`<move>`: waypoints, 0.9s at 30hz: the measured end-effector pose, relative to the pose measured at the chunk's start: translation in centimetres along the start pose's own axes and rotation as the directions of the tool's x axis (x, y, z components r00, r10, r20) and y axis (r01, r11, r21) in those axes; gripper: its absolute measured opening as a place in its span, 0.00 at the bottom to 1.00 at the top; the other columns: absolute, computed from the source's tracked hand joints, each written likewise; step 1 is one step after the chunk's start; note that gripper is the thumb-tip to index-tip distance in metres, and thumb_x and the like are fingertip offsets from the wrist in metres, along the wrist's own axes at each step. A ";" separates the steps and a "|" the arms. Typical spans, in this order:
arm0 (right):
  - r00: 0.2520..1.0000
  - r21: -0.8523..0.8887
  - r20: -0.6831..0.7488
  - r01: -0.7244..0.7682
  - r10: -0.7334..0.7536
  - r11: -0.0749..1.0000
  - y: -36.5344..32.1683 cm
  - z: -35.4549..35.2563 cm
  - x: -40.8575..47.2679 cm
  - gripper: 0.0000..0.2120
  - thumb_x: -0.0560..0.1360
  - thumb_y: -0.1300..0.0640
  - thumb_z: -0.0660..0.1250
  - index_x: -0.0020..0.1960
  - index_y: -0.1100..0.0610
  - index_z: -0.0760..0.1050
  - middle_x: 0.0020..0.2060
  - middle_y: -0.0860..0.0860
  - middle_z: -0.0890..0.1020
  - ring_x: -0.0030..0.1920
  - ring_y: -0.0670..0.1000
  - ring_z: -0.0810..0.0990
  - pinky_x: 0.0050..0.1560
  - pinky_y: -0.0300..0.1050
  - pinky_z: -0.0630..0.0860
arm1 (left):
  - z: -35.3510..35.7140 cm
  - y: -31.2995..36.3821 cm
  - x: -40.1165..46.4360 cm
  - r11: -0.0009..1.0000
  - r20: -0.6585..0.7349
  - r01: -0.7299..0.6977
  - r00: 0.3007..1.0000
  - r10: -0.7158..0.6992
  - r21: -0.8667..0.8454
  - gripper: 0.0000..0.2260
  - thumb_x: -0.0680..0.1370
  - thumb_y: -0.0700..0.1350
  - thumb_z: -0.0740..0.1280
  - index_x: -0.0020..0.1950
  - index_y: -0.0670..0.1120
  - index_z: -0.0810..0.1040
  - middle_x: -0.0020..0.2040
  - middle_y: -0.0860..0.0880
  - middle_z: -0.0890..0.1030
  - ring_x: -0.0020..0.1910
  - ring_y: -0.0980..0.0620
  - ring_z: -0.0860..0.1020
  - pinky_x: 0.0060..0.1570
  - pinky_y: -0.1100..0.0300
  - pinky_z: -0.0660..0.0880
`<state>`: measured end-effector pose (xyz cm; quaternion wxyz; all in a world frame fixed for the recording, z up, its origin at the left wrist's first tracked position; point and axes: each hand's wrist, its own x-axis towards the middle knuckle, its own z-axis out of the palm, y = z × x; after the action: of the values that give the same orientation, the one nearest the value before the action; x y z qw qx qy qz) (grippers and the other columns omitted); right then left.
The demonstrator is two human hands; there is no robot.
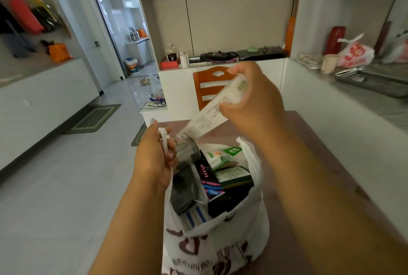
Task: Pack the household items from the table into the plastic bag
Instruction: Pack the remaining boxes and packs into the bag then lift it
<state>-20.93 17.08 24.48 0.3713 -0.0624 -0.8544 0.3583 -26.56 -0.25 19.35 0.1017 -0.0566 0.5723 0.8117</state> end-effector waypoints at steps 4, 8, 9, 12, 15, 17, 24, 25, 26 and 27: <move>0.988 0.108 -0.097 0.131 -0.120 0.986 -3.0 0.4 -2.8 0.35 0.65 0.56 0.78 0.68 0.49 0.65 0.61 0.49 0.73 0.62 0.46 0.73 0.45 0.29 0.78 | -0.7 0.4 -1.0 0.999 0.017 0.028 0.999 -0.027 -0.020 0.22 0.78 0.61 0.58 0.57 0.44 0.76 0.29 0.49 0.71 0.24 0.56 0.63 0.24 0.63 0.61; 0.977 0.289 -0.168 0.178 -0.133 0.940 -4.6 -0.2 -4.3 0.35 0.65 0.61 0.78 0.67 0.56 0.66 0.63 0.53 0.72 0.64 0.47 0.71 0.49 0.23 0.74 | -1.1 0.9 -2.1 0.998 0.029 0.054 0.998 -0.055 0.017 0.26 0.78 0.62 0.57 0.60 0.42 0.76 0.30 0.49 0.71 0.25 0.55 0.63 0.28 0.62 0.60; 0.981 0.313 -0.138 0.172 -0.134 0.934 -4.9 -0.3 -4.5 0.35 0.65 0.61 0.78 0.67 0.56 0.66 0.64 0.52 0.73 0.64 0.46 0.72 0.49 0.22 0.73 | -1.2 1.0 -2.3 0.998 0.040 0.056 0.998 -0.057 0.022 0.25 0.78 0.62 0.56 0.59 0.42 0.76 0.29 0.49 0.71 0.25 0.55 0.63 0.27 0.63 0.60; 0.986 0.337 0.017 0.153 -0.168 0.929 -5.3 0.4 -5.2 0.36 0.65 0.62 0.78 0.69 0.55 0.65 0.65 0.51 0.73 0.62 0.42 0.70 0.50 0.22 0.72 | -1.6 1.4 -2.6 0.999 0.075 0.052 0.996 -0.053 0.005 0.23 0.78 0.62 0.55 0.55 0.43 0.76 0.28 0.50 0.71 0.22 0.56 0.63 0.22 0.65 0.60; 0.956 0.275 0.258 0.063 -0.137 0.959 -4.0 2.9 -5.7 0.33 0.68 0.59 0.76 0.69 0.53 0.65 0.67 0.50 0.73 0.67 0.47 0.70 0.60 0.38 0.76 | -2.2 1.8 -2.8 0.998 0.110 0.059 0.992 -0.059 0.001 0.26 0.78 0.62 0.53 0.52 0.42 0.78 0.29 0.49 0.72 0.22 0.57 0.62 0.21 0.66 0.60; 0.916 0.199 0.389 0.017 -0.095 0.980 -2.5 4.6 -6.2 0.30 0.71 0.58 0.74 0.69 0.52 0.65 0.68 0.50 0.72 0.69 0.50 0.69 0.63 0.49 0.76 | -2.5 1.9 -2.8 0.998 0.126 0.066 0.990 -0.065 -0.006 0.29 0.78 0.63 0.52 0.54 0.40 0.79 0.31 0.48 0.76 0.21 0.57 0.64 0.21 0.67 0.59; 0.954 0.274 0.188 0.178 -0.234 0.945 -3.7 3.7 -6.1 0.32 0.73 0.52 0.71 0.72 0.49 0.62 0.66 0.50 0.71 0.65 0.46 0.68 0.61 0.45 0.75 | -3.1 1.8 -2.3 0.996 0.106 0.072 0.992 -0.065 -0.061 0.26 0.79 0.63 0.53 0.55 0.44 0.79 0.27 0.50 0.72 0.23 0.58 0.61 0.21 0.67 0.58; 0.951 0.282 0.157 0.215 -0.266 0.935 -4.4 3.3 -5.8 0.32 0.73 0.51 0.70 0.73 0.49 0.61 0.66 0.52 0.72 0.64 0.46 0.68 0.60 0.43 0.75 | -3.1 1.7 -2.2 0.996 0.103 0.067 0.993 -0.060 -0.064 0.25 0.79 0.63 0.53 0.55 0.45 0.79 0.29 0.50 0.70 0.23 0.58 0.61 0.21 0.67 0.58; 0.947 0.281 0.147 0.239 -0.287 0.930 -4.9 3.2 -5.6 0.33 0.73 0.51 0.70 0.74 0.50 0.60 0.66 0.53 0.72 0.64 0.47 0.68 0.59 0.43 0.75 | -3.0 1.7 -2.2 0.996 0.103 0.062 0.993 -0.055 -0.065 0.24 0.79 0.62 0.53 0.54 0.46 0.80 0.29 0.50 0.70 0.23 0.58 0.61 0.20 0.67 0.58; 0.941 0.275 0.156 0.250 -0.299 0.928 -5.2 3.3 -5.5 0.33 0.74 0.51 0.70 0.75 0.50 0.59 0.66 0.53 0.71 0.64 0.48 0.69 0.59 0.43 0.75 | -2.9 1.7 -2.1 0.997 0.102 0.055 0.994 -0.048 -0.062 0.23 0.79 0.62 0.53 0.54 0.47 0.80 0.30 0.50 0.70 0.23 0.58 0.61 0.20 0.68 0.58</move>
<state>-18.37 9.32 23.16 0.3374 0.1411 -0.8344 0.4123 -24.95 -3.77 20.40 0.1494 -0.0337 0.5381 0.8288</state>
